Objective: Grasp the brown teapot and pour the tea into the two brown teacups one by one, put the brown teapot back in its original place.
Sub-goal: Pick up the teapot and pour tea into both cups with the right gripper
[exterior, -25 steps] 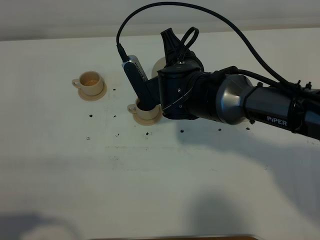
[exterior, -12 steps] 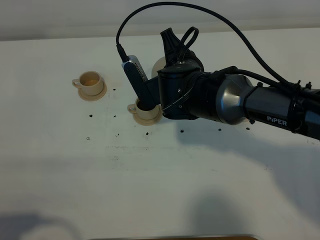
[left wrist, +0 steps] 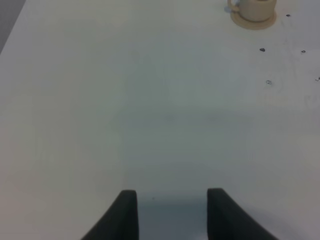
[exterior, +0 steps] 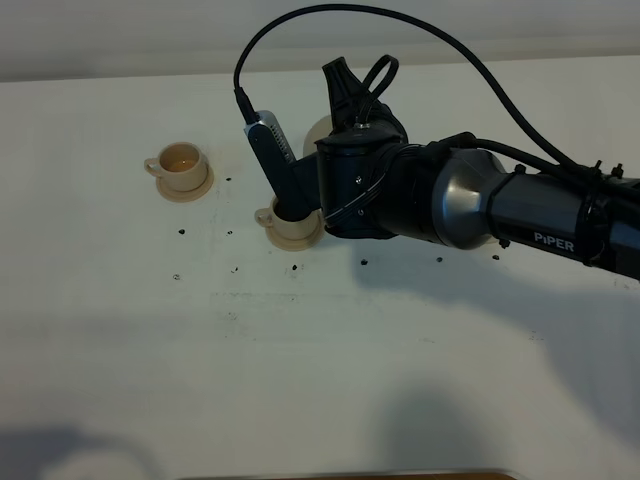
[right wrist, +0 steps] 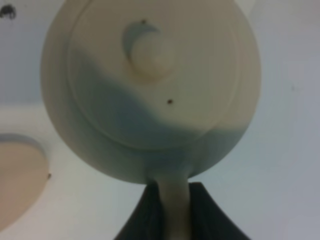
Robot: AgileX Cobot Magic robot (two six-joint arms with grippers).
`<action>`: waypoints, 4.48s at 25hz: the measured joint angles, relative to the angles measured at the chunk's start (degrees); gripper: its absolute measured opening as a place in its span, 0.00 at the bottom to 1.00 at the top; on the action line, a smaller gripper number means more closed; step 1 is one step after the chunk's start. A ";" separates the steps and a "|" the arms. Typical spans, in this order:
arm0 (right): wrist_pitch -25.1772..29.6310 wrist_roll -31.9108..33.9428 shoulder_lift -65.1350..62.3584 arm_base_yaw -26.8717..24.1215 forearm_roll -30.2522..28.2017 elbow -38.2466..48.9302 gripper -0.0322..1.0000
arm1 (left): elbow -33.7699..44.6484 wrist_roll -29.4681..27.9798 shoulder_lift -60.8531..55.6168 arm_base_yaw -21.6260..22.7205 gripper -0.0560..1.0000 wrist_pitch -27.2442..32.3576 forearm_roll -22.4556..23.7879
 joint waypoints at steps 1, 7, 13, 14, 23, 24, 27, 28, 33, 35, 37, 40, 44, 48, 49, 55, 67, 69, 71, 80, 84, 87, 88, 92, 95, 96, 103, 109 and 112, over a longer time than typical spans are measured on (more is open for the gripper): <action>0.00 0.36 0.00 0.00 0.70 0.00 0.13 | 0.00 0.00 0.00 0.00 0.35 0.00 0.00; 0.00 5.54 0.00 0.00 3.62 0.00 0.13 | 0.00 0.00 0.00 0.00 0.35 0.00 0.00; 0.14 13.41 0.00 0.00 6.08 0.00 0.13 | 0.00 0.00 0.00 0.00 0.35 0.00 0.00; 0.26 14.29 0.00 0.00 6.73 0.00 0.13 | 0.00 0.00 0.00 0.00 0.35 0.00 0.00; 4.23 26.91 -4.24 0.00 16.56 -1.44 0.13 | 0.00 0.00 0.00 0.00 0.35 0.00 0.00; 5.08 28.07 -5.50 0.00 18.32 -1.74 0.13 | 0.00 0.00 0.00 0.00 0.35 0.00 0.00; 7.61 29.50 -8.38 -0.19 26.65 -1.93 0.13 | 0.00 0.00 0.00 0.00 0.35 0.00 0.00; 8.40 29.61 -8.95 -0.25 29.49 -1.93 0.13 | 0.00 0.00 0.00 0.00 0.35 0.00 0.00; 8.74 27.96 -9.37 -0.82 44.86 -1.88 0.13 | 0.00 0.00 0.00 0.00 0.35 0.00 0.00; 7.29 27.18 -9.37 -0.98 48.30 -1.69 0.13 | 0.00 0.00 0.00 0.00 0.35 0.00 0.00; 5.19 26.92 -9.37 -1.38 50.59 -1.19 0.13 | 0.00 0.00 0.00 0.00 0.35 0.00 0.00; 2.87 26.90 -8.71 -2.69 52.07 0.59 0.13 | 0.00 0.00 0.00 0.00 0.35 0.00 0.00; 0.21 26.90 -7.28 -4.12 53.80 4.15 0.13 | 0.00 0.00 0.00 0.00 0.35 0.00 0.00; -3.89 26.90 -6.87 -4.27 56.00 7.14 0.13 | 0.00 0.00 0.00 0.00 0.35 0.00 0.00; -4.91 26.90 -6.71 -4.27 56.29 7.48 0.13 | 0.00 0.00 0.00 0.00 0.35 0.00 0.00; -8.30 26.90 -3.93 -4.75 56.62 7.50 0.13 | 0.00 0.00 0.00 0.00 0.35 0.00 0.00; -7.07 25.56 -3.59 -5.42 57.54 7.80 0.13 | 0.00 0.00 0.00 0.00 0.35 0.00 0.00; -6.36 24.99 -5.88 -5.42 57.37 7.80 0.13 | 0.00 0.00 0.00 0.00 0.35 0.00 0.00; -6.00 24.55 -7.83 -5.42 55.97 7.75 0.13 | 0.00 0.00 0.00 0.00 0.35 0.00 0.00; -2.02 16.95 -8.99 -5.42 48.97 -0.75 0.13 | 0.00 0.00 0.00 0.00 0.35 0.00 0.00; -0.78 11.81 -6.49 -5.42 49.13 -7.06 0.13 | 0.00 0.00 0.00 0.00 0.35 0.00 0.00; 0.18 8.41 -3.39 -5.42 49.65 -11.82 0.13 | 0.00 0.00 0.00 0.00 0.35 0.00 0.00; 0.56 7.35 -2.21 -5.48 49.91 -13.47 0.13 | 0.00 0.00 0.00 0.00 0.35 0.00 0.00; 1.55 3.74 2.13 -6.43 50.52 -19.11 0.13 | 0.00 0.00 0.00 0.00 0.35 0.00 0.00; 2.28 0.88 5.04 -7.09 50.45 -22.53 0.13 | 0.00 0.00 0.00 0.00 0.35 0.00 0.00; 2.41 0.19 5.97 -7.16 50.40 -23.64 0.13 | 0.00 0.00 0.00 0.00 0.35 0.00 0.00; 3.18 -5.08 11.62 -7.16 50.33 -32.30 0.13 | 0.00 0.00 0.00 0.00 0.35 0.00 0.00; 4.12 -8.47 15.52 -7.16 49.55 -38.27 0.13 | 0.00 0.00 0.00 0.00 0.35 0.00 0.00; 4.28 -8.82 16.64 -7.16 46.42 -38.76 0.13 | 0.00 0.00 0.00 0.00 0.35 0.00 0.00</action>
